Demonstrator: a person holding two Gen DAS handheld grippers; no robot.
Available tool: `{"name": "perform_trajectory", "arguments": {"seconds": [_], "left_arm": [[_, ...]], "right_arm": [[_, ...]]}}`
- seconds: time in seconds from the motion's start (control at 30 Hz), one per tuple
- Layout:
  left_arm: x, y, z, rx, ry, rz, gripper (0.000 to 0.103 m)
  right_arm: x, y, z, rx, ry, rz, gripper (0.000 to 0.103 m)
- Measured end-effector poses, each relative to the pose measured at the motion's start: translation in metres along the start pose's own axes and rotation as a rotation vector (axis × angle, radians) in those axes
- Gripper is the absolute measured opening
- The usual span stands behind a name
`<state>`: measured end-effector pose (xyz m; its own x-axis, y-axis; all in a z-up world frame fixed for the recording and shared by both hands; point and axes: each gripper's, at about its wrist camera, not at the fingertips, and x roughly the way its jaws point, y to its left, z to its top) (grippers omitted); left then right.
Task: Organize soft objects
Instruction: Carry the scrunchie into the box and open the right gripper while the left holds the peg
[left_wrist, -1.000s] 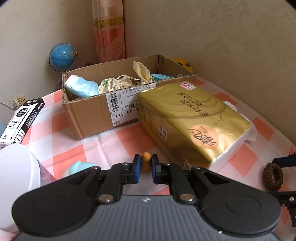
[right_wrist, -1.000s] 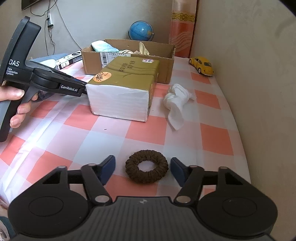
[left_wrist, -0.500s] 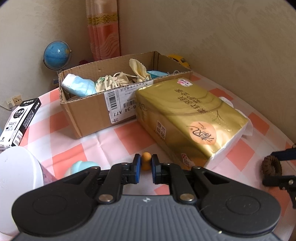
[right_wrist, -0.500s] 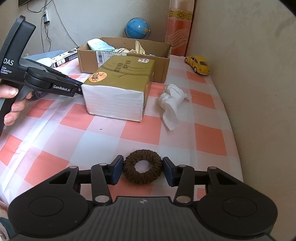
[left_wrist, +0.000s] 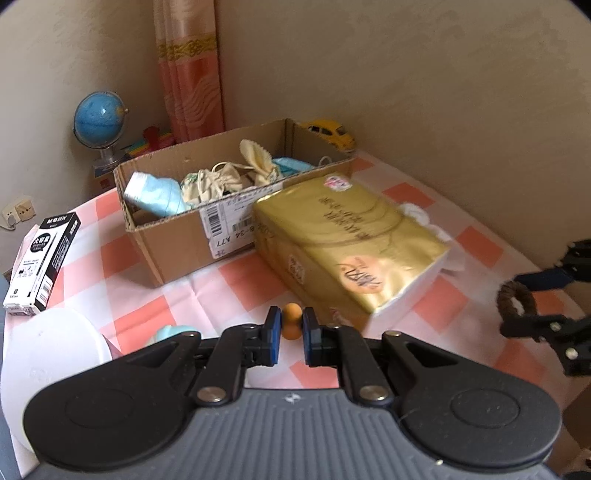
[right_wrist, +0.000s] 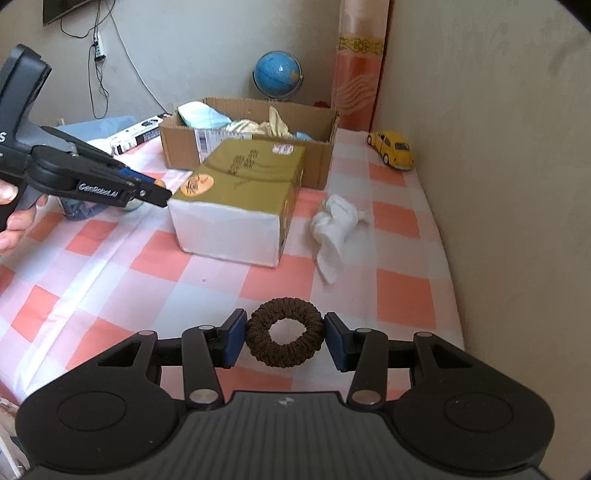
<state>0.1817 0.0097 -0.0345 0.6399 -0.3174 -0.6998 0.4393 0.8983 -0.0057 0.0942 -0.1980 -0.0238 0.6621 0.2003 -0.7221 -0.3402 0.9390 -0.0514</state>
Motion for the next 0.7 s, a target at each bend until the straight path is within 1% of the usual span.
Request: {"name": "perform_trajectory", "arguments": {"seconds": [0.13, 0.27, 0.53, 0.7], "left_arm": [[-0.017, -0.005, 0.004, 0.019, -0.021, -0.014, 0.010], [-0.030, -0.007, 0.008, 0.014, -0.043, -0.038, 0.010], [-0.045, -0.005, 0.011, 0.030, -0.057, -0.052, 0.010], [-0.049, -0.001, 0.009, 0.019, -0.067, -0.047, 0.010]], "right_arm": [[-0.004, -0.004, 0.013, -0.027, -0.030, -0.014, 0.051], [-0.007, -0.008, 0.033, -0.045, -0.073, -0.010, 0.051], [0.010, -0.012, 0.093, -0.073, -0.151, 0.012, 0.051], [0.031, -0.011, 0.136, -0.101, -0.186, 0.033, 0.051]]}}
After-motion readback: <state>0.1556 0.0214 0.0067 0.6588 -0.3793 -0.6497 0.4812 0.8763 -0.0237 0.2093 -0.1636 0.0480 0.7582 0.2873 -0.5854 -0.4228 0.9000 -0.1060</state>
